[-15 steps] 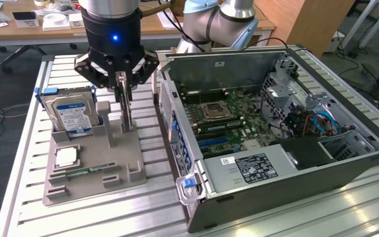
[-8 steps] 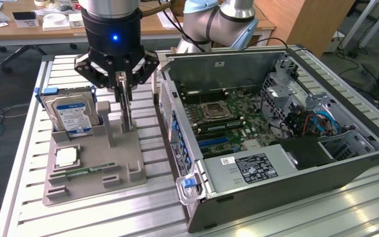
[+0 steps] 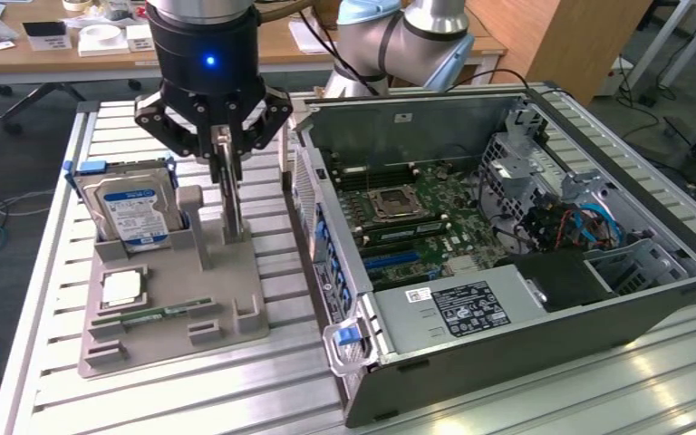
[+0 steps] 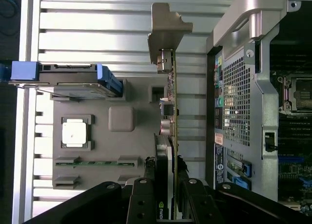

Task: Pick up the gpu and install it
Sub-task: 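Pick up the gpu and move the gpu toward the slot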

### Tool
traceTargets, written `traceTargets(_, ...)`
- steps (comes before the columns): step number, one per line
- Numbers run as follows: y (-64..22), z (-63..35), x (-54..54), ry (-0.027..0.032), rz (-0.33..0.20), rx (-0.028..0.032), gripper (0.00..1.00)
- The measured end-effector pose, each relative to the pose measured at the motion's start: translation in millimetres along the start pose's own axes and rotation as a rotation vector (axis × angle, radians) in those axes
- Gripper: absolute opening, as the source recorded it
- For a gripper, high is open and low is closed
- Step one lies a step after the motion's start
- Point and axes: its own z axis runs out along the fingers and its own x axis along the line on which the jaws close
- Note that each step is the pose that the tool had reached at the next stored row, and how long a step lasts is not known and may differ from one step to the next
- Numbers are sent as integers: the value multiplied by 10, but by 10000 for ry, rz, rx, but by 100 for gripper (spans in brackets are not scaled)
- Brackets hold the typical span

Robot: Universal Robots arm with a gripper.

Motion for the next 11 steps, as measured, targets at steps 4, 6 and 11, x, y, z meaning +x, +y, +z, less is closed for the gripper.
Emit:
traceTargets(4, 6, -51, 0, 0, 1, 0, 27)
traceTargets(6, 8, -76, 0, 0, 0, 1, 27)
traceTargets(11, 16, -147, 0, 1, 0, 1, 27)
